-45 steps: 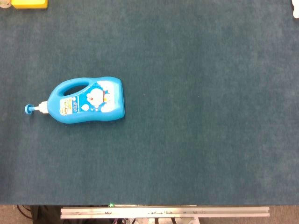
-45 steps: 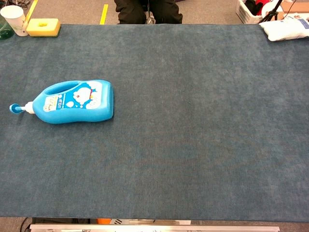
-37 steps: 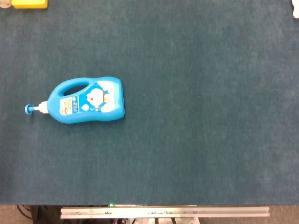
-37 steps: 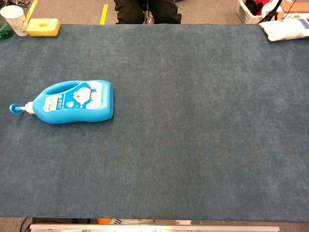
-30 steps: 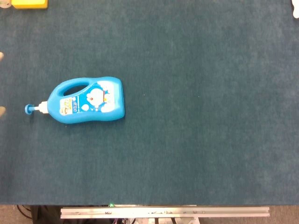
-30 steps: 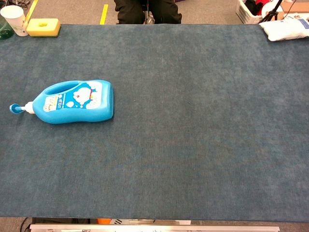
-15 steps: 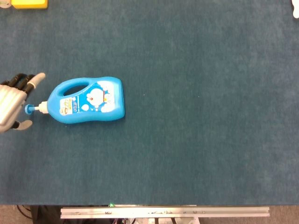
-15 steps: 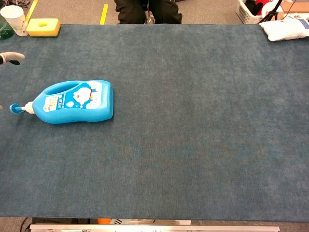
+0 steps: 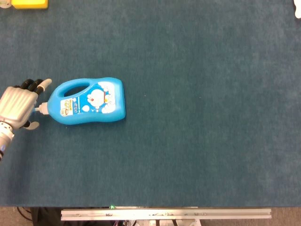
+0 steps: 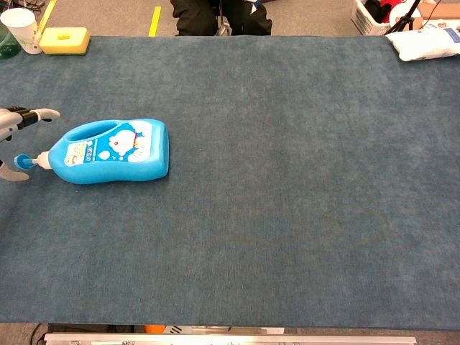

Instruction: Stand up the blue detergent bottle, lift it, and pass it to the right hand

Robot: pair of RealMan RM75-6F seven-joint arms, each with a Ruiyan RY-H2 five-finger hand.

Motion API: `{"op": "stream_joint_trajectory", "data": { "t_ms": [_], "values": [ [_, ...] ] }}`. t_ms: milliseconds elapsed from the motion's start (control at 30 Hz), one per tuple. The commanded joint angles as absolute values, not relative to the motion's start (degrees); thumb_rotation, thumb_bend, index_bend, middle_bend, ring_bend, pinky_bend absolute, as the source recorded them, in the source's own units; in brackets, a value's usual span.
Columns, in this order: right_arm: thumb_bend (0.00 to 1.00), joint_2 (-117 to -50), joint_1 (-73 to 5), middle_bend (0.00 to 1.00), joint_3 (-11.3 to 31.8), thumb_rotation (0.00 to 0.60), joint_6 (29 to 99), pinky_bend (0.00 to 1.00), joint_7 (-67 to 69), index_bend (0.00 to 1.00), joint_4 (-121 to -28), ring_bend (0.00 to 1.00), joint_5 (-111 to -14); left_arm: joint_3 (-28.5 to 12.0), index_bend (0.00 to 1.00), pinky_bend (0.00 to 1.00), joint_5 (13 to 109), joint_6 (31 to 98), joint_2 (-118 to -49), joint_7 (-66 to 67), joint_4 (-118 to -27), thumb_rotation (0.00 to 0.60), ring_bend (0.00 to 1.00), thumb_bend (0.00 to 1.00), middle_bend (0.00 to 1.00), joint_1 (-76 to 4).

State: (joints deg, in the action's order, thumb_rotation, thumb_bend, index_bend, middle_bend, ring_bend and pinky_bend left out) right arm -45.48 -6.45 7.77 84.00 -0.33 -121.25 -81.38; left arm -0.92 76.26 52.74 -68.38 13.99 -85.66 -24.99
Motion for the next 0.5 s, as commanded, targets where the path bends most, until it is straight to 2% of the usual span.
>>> {"op": "stream_joint_trajectory", "data": {
  "t_ms": [33,233,500],
  "values": [
    [0.27,-45.4,-6.4,0.28,7.8,0.6,84.0,0.22,-0.3,0.2,-121.2,0.16,-81.3,-1.4,0.11,0.39,74.6,52.1,-70.5,15.0,-83.3,0.6,0.16,0.12,0.14,-25.8],
    [0.27,-45.2,-6.1,0.28,7.7,0.6,84.2,0.22,0.0,0.2,-121.1,0.16,-81.0,-1.8,0.17,0.39,72.7,51.6,-73.5,14.8,-79.7,0.6,0.16,0.12,0.16,-26.3],
    [0.27,-44.7,-5.7,0.28,7.8,0.6,84.6,0.22,0.8,0.2,-121.0,0.16,-80.6,-2.1,0.29,0.43,72.2,52.0,-76.6,13.4,-75.6,0.6,0.22,0.12,0.27,-26.6]
  ]
}}
